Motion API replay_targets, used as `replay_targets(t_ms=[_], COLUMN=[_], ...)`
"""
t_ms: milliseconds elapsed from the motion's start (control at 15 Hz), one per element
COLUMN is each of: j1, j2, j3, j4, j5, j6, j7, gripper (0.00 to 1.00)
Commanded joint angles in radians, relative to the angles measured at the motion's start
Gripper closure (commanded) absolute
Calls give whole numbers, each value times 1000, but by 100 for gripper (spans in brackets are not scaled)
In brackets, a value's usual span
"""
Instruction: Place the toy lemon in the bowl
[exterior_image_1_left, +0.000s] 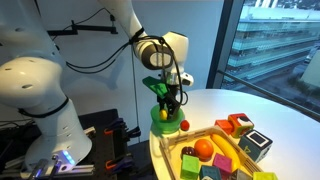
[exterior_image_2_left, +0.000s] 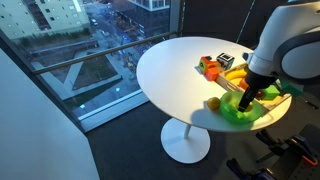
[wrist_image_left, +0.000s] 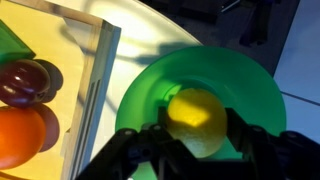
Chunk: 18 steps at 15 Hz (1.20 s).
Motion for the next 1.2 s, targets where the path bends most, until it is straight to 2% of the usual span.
replay_targets(t_ms=[0, 400, 467, 533, 733, 1133], j1=[3, -1, -2, -2, -4, -5], j2=[32, 104, 112, 117, 120, 95], j3=[1, 4, 4, 4, 5, 3], j4=[-23, -20, -18, -15, -5, 27], j5=[-10, -16, -16, -14, -10, -15], j6=[83, 156, 160, 163, 152, 89], j7=[2, 9, 11, 10, 7, 10], gripper=[66, 66, 42, 24, 1, 0])
